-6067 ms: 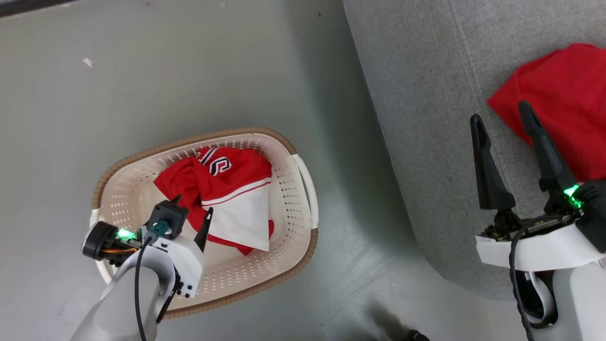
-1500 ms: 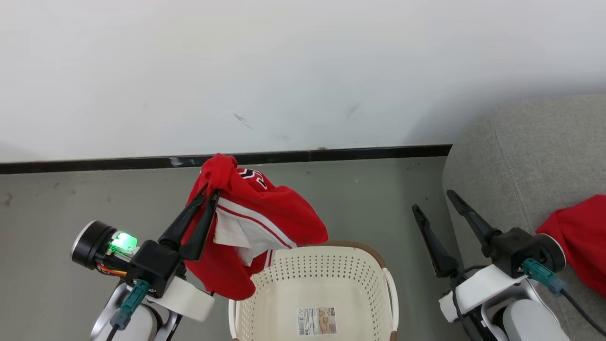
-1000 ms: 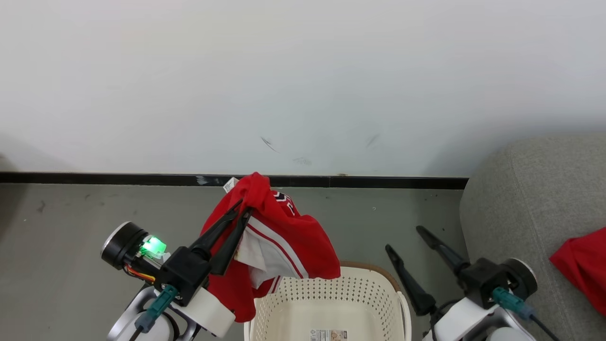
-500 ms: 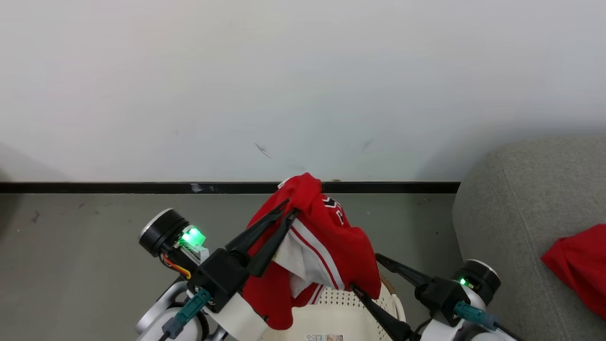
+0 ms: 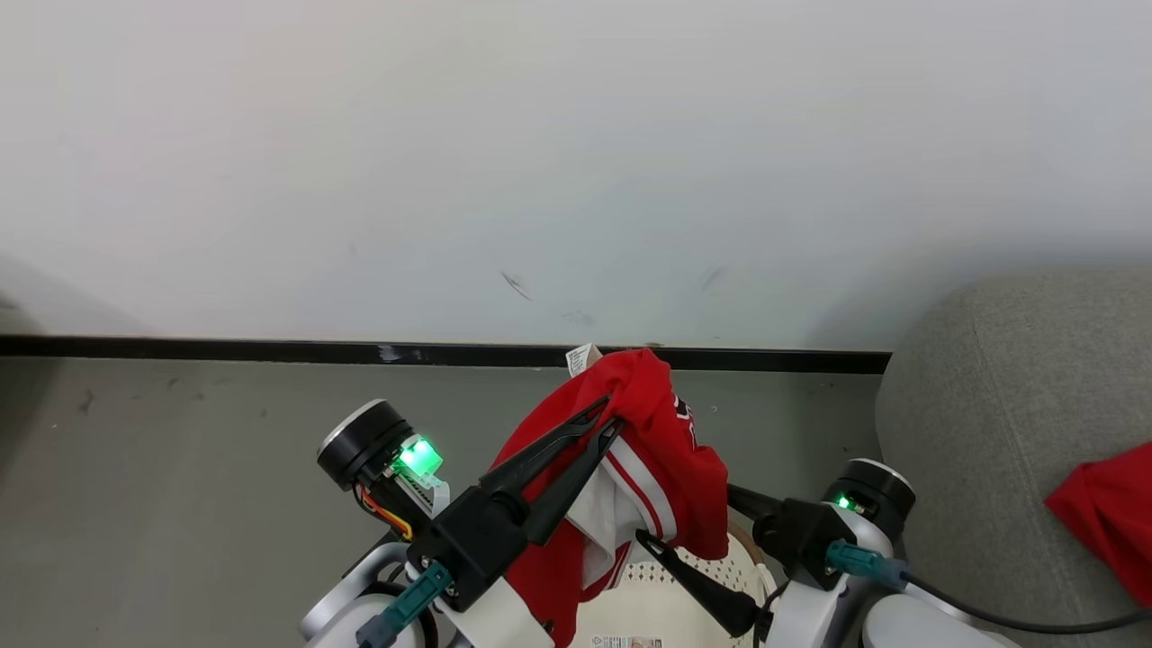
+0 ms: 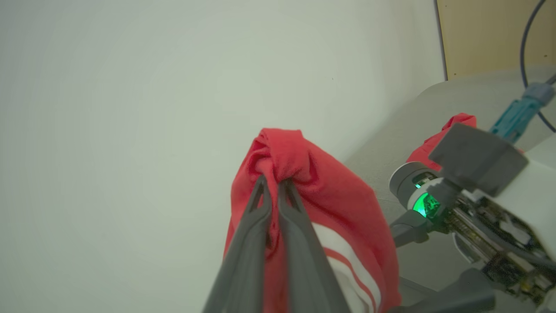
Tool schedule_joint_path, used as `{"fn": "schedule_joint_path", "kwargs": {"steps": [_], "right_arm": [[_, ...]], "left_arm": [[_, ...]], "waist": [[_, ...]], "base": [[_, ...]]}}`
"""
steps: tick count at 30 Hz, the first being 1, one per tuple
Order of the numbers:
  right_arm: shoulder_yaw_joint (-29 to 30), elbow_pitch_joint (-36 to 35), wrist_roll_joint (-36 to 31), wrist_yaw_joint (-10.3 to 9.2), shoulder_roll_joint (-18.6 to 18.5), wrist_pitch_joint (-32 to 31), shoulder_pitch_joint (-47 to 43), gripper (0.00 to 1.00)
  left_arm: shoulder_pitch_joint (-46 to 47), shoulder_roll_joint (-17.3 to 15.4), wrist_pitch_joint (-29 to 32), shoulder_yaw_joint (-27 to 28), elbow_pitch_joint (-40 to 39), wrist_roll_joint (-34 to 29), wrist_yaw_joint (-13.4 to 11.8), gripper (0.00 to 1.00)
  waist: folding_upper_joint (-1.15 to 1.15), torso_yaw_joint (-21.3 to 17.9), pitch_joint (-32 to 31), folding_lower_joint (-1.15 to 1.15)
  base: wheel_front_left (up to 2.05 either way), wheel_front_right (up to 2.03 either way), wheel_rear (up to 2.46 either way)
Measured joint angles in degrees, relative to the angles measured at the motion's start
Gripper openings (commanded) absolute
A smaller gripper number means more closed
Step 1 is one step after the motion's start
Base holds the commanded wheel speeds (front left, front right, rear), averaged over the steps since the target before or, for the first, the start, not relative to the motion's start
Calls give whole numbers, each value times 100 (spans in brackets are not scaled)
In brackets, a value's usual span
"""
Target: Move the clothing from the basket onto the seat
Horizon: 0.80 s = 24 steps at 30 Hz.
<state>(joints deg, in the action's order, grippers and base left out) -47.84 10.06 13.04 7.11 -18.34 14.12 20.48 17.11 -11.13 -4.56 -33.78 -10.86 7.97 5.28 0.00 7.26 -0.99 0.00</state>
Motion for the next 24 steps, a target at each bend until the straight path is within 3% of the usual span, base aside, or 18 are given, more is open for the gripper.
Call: {"fn": "schedule_joint_path", "kwargs": {"steps": [1,2,3,4,5,12,22,24], "right_arm": [[-53,12,32,0,10,0,26,63],[-119,32,68,0,19,0,59,42],[-163,66,93,0,29,0,96,29],[-179,110,122,0,36,1,124,5],[-183,143,151,0,42,1,129,0],[-16,202,374,1,57,2,115,0],[1588,-3,466,3,-99,8,-187,0],[1781,-94,454,4,-93,9,-240,0]], "left_arm": [[-1,7,4,-12,0,2,0,0],[-1,10,5,-15,1,7,0,0],[-2,16,23,-16,1,9,0,0],[-4,23,34,-16,3,21,0,0],[-10,25,42,-16,9,49,0,0],[-218,30,45,143,121,232,-53,0],[-487,177,-47,192,448,433,-118,0],[-493,208,-54,163,475,464,-118,21]], "waist": [[0,16,-5,0],[0,30,-11,0],[0,44,-17,0],[0,57,-23,0],[0,68,-30,0],[0,65,-57,0],[0,-147,-46,0],[0,-175,-46,0]], "base": [[0,0,0],[0,0,0],[0,0,0],[0,0,0],[0,0,0],[0,0,0],[0,0,0],[0,0,0]]}}
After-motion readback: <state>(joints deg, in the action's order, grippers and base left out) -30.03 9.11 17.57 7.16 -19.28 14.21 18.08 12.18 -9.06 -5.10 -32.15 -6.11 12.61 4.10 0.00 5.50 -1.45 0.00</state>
